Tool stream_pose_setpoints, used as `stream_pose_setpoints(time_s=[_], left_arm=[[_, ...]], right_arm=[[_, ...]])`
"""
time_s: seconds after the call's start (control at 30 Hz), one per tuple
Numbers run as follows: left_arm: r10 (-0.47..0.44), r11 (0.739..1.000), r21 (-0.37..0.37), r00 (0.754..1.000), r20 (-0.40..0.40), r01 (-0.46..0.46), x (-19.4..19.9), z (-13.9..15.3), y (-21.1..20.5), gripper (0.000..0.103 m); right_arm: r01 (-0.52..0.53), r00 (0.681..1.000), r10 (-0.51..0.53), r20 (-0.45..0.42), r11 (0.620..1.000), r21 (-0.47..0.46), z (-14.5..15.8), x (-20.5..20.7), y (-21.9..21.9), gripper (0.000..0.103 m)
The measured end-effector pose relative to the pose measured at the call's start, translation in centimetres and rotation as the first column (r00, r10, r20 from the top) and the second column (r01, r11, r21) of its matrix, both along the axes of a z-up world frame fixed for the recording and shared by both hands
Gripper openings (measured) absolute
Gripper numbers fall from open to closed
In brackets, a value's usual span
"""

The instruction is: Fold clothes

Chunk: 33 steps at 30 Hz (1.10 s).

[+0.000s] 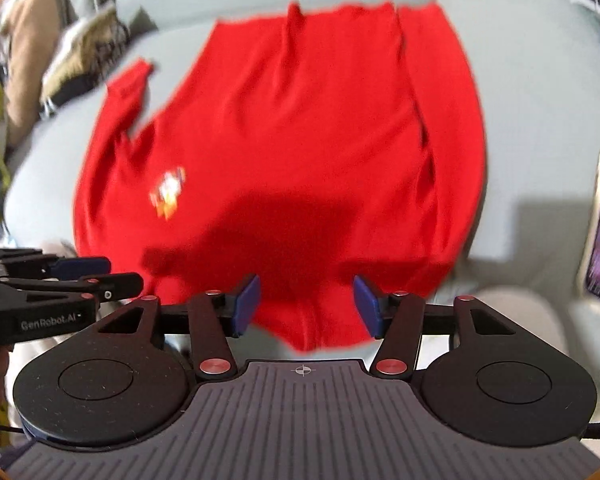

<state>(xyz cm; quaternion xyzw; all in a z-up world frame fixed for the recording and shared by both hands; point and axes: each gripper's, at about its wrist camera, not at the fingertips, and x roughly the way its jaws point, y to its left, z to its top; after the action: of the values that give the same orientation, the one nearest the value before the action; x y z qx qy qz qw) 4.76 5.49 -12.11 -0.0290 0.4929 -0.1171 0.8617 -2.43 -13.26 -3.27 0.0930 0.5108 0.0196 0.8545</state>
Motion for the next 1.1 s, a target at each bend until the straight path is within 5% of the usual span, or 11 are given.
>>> stream_pose_setpoints(time_s=[0.23,0.33,0.47,0.6,0.77,0.93,1.03,1.1], left_arm=[[0.002,1.000,0.016,0.985,0.170,-0.005,4.8,6.3,-0.1,0.051],[-0.027,1.000,0.016,0.985,0.169,0.024,8.3,7.1,-1.3,0.057],[-0.056,0.997,-0.048,0.996,0.065,0.059,14.8,3.8,-2.8,0.053],[-0.042,0.999,-0.030,0.997,-0.066,0.040,19.7,-2.2,-5.0,0.036],[-0.049,0.999,-0.004,0.989,-0.142,0.049,22.8,-7.8,-5.7,0.038],[-0.079,0.997,-0.033,0.993,-0.092,0.077,23.0,-8.6,-5.2,0.048],[-0.092,0.995,-0.041,0.994,-0.062,0.090,22.2,-8.7,-5.0,0.049],[-0.090,0.995,-0.046,0.994,-0.059,0.087,21.9,-8.8,-4.9,0.049]], right_arm=[[0.039,0.992,-0.044,0.118,0.998,0.044,5.9,5.5,-4.3,0.072],[0.089,0.989,-0.097,0.114,0.993,0.072,6.8,9.4,-7.3,0.070],[0.188,0.977,-0.188,0.097,0.982,0.006,5.9,15.6,-11.5,0.055],[0.270,0.960,-0.267,0.087,0.963,-0.023,2.4,22.5,-15.9,0.047],[0.363,0.929,-0.362,0.075,0.932,0.001,-2.8,30.1,-20.7,0.048],[0.388,0.921,-0.384,0.060,0.919,-0.066,-7.5,36.0,-23.5,0.052],[0.362,0.926,-0.360,0.116,0.932,0.006,-9.1,37.8,-24.5,0.068],[0.330,0.933,-0.329,0.144,0.944,0.022,-9.9,38.9,-24.7,0.069]])
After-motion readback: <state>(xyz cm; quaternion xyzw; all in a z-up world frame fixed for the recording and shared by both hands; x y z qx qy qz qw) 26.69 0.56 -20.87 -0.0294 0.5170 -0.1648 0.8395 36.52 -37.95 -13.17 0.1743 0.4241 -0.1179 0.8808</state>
